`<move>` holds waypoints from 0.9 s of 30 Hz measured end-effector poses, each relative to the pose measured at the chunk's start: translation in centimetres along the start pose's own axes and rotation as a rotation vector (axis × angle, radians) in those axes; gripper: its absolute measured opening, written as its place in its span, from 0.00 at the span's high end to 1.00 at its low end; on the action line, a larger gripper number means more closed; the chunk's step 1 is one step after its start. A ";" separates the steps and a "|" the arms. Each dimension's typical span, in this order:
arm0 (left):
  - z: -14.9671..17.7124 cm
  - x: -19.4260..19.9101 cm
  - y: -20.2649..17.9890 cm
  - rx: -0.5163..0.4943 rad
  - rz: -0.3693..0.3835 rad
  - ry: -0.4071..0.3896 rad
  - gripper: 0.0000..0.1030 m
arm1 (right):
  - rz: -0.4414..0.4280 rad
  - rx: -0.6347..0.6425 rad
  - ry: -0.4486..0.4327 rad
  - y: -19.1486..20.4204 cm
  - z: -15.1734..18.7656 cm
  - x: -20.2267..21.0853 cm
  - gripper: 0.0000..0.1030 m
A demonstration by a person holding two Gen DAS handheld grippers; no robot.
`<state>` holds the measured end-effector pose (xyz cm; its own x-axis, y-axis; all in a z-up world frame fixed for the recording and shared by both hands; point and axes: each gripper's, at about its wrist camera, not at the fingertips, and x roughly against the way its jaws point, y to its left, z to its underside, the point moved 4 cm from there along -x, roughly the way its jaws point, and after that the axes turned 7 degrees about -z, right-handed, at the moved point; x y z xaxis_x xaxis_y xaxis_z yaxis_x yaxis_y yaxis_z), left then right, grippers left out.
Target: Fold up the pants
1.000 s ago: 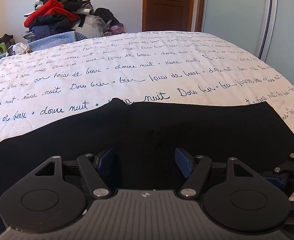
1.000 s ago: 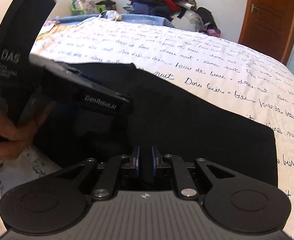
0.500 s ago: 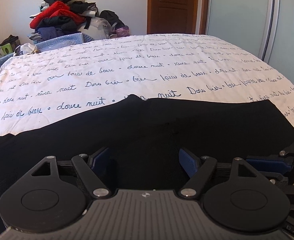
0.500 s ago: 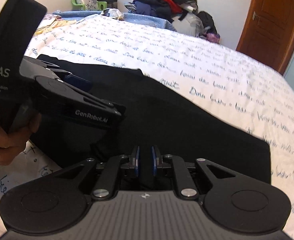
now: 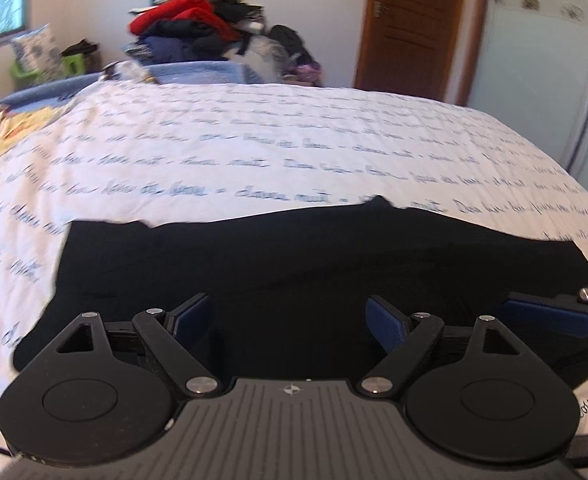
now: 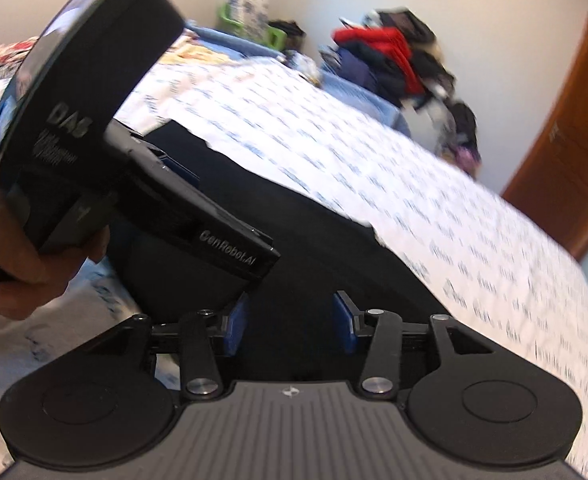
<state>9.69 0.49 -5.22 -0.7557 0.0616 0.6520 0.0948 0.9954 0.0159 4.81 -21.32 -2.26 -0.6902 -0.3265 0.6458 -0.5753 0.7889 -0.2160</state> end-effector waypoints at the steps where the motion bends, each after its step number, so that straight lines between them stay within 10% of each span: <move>1: 0.0 0.3 1.2 0.030 -0.012 0.002 0.17 | 0.001 0.024 -0.014 0.8 -0.3 0.0 0.56; 14: 0.7 4.4 14.7 0.354 -0.126 0.036 0.15 | -0.117 0.312 -0.084 11.4 -3.7 -4.1 0.56; 27: 3.4 3.1 17.5 0.608 0.119 0.225 0.15 | -0.018 0.519 -0.065 16.5 -3.0 -8.6 0.57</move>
<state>6.80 18.36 -5.45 -0.6028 0.2223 0.7663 -0.2636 0.8510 -0.4543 2.54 -3.90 -9.20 -0.6944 -0.3822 0.6097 -0.7178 0.4264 -0.5504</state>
